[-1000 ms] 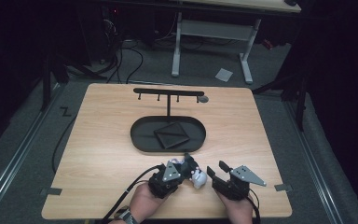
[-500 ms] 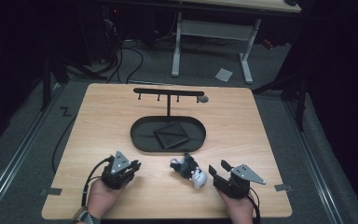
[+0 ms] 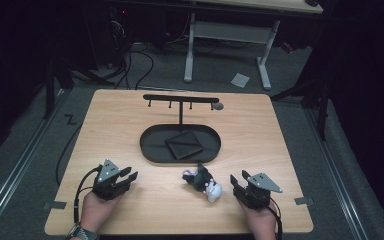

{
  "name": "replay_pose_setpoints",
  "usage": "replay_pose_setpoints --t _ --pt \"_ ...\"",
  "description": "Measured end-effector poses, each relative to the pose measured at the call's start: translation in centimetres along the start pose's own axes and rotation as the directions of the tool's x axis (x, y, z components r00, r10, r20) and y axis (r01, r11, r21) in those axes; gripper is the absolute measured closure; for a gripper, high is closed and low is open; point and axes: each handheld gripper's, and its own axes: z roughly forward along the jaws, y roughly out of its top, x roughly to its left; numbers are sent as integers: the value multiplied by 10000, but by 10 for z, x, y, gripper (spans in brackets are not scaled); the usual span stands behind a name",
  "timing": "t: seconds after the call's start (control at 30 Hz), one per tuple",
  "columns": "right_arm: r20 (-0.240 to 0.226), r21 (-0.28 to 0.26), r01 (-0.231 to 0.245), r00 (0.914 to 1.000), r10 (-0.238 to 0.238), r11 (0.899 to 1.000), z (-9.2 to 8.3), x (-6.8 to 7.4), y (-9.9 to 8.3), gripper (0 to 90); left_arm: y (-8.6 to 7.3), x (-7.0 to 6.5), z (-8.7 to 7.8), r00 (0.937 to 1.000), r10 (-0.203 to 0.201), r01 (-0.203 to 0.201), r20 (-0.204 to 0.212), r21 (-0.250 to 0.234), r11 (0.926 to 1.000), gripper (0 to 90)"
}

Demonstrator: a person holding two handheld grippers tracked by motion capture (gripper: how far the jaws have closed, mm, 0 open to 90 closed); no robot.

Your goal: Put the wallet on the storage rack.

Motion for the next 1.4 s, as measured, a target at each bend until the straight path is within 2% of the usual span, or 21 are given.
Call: replay_pose_setpoints --t 0.1,0.17,0.27,0.4,0.5,0.53,0.6,0.7,0.87,0.97,1.0,1.03,1.1,1.17,1.27,1.3,1.33,1.4 --pt "44 720 145 9999 -148 9973 2 -3 5 510 1 -1 -1 9999 137 -137 -13 -74 9999 562" --pt "105 1228 410 9990 -426 9916 3 -3 8 502 2 0 0 9998 169 -170 -37 -134 9998 520" --pt "-9 1949 491 9988 -499 9796 4 -3 12 476 2 2 -1 9999 151 -150 42 -242 9996 478" --pt "-67 2940 534 9985 -538 9543 10 -2 21 460 2 3 -1 9999 74 -68 129 -409 9991 440" --pt "-20 3612 669 9975 -710 9301 13 -1 25 460 2 4 -1 9993 -69 89 368 -549 9985 421" --pt "-37 3874 739 9969 -786 9189 14 -1 27 460 2 3 -1 9991 -81 107 426 -599 9981 415" --pt "-106 4203 768 9968 -798 9041 15 -2 29 460 2 2 -1 9990 -26 52 450 -583 9983 409" --pt "-184 4726 1063 9937 -1108 8748 15 -6 32 458 3 1 1 9990 27 -3 448 -535 9986 405" --pt "-283 5602 1197 9917 -1254 8197 14 -13 36 452 3 0 3 9987 126 -102 491 -494 9987 401" --pt "-305 5993 1454 9868 -1591 7872 13 -14 40 448 3 -1 6 9983 194 -169 552 -447 9989 399" --pt "-305 5993 1454 9868 -1591 7872 13 -14 40 448 3 -1 6 9983 194 -169 552 -447 9989 399" --pt "-382 6180 1774 9798 -1962 7659 12 -14 42 448 4 -1 6 9981 206 -181 579 -430 9989 399" --pt "-536 6392 1954 9761 -2104 7438 13 -13 44 448 3 -2 6 9979 210 -183 615 -441 9989 400" --pt "-682 6670 2174 9703 -2322 7127 13 -11 47 450 4 -2 6 9978 221 -194 628 -444 9988 399" --pt "-1184 7060 2622 9596 -2553 6579 14 -7 55 434 4 -1 6 9977 202 -172 649 -474 9987 400" --pt "-1309 7146 2687 9584 -2538 6459 14 -5 59 419 4 -1 6 9977 203 -172 654 -475 9987 399" --pt "-1401 7222 2682 9594 -2449 6375 14 -3 63 394 4 -1 6 9977 200 -168 655 -485 9987 399" --pt "-1567 7225 2733 9594 -2347 6351 14 2 71 335 4 -1 6 9977 199 -168 654 -473 9987 400"
